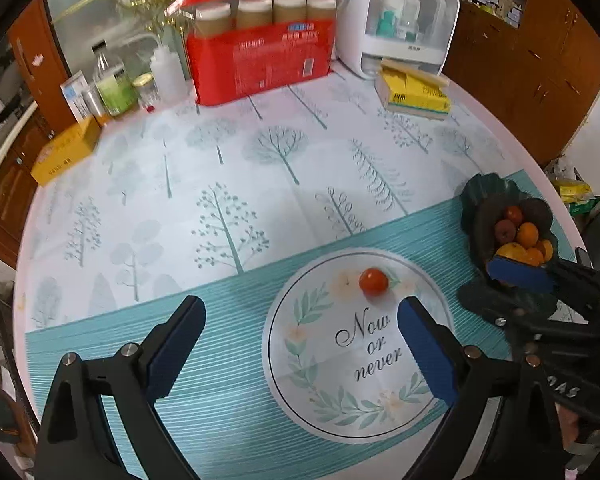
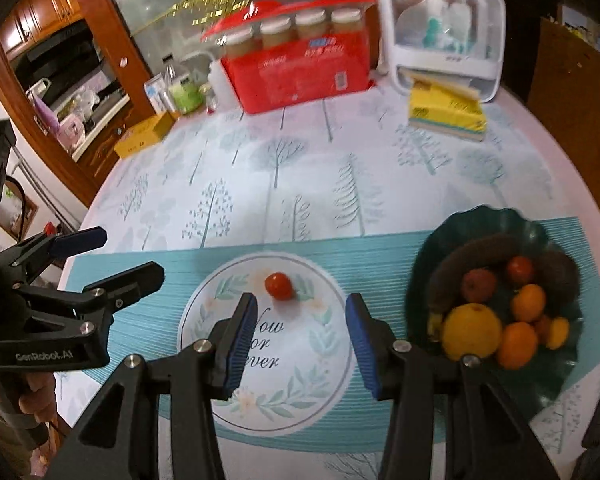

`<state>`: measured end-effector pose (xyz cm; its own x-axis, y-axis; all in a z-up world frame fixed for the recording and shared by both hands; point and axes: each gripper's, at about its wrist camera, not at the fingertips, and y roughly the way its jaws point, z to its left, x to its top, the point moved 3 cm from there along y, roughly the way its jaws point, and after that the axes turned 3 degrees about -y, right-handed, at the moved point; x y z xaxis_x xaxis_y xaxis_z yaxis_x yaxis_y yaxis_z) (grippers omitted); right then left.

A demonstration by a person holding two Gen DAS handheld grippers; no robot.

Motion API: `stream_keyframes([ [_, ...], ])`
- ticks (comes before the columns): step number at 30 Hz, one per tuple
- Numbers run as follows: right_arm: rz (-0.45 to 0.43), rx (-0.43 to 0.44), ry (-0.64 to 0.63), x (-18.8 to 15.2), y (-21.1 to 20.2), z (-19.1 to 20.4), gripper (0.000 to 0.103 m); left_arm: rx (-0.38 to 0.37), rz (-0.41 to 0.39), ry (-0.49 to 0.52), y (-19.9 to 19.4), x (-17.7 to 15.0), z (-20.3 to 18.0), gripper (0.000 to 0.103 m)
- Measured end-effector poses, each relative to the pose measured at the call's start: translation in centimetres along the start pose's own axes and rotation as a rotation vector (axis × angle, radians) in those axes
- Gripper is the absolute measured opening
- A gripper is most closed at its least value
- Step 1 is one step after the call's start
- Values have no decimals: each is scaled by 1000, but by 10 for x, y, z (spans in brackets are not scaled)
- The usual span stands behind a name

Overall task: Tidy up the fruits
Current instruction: 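Grasp the last red cherry tomato on the white plate with right tool, then carry the cherry tomato with right tool to the green plate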

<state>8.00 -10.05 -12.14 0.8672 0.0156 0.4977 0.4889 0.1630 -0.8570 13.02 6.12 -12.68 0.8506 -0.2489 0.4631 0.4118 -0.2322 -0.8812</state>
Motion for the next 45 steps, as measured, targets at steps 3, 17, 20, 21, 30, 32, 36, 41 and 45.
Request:
stream_keyframes([
  [3,38,-4,-15,-2,27,6,46,-1,43,-13,23,-6,6,96],
  [17,129,-28,-77,4,103,29,46,-8,154,-156,71,-20,54,96],
  [20,143,-36,-97,3,109,32,46,-18,156,-174,72,-21,58,96],
  [21,139,-45,-104,3,110,33,46,-15,156,-171,72,-21,58,96],
  [30,144,-90,-93,0,117,31,25,25,176,-130,66,-33,55,96],
  [32,147,-83,-86,-3,114,30,25,31,186,-117,64,-38,53,96],
  [36,148,-81,-76,-17,99,29,25,39,210,-74,57,-52,42,96],
  [41,149,-73,-57,-39,73,25,25,23,209,-4,44,-64,17,96],
  [45,124,-91,-38,-54,37,16,25,-7,183,64,31,-62,-13,96],
])
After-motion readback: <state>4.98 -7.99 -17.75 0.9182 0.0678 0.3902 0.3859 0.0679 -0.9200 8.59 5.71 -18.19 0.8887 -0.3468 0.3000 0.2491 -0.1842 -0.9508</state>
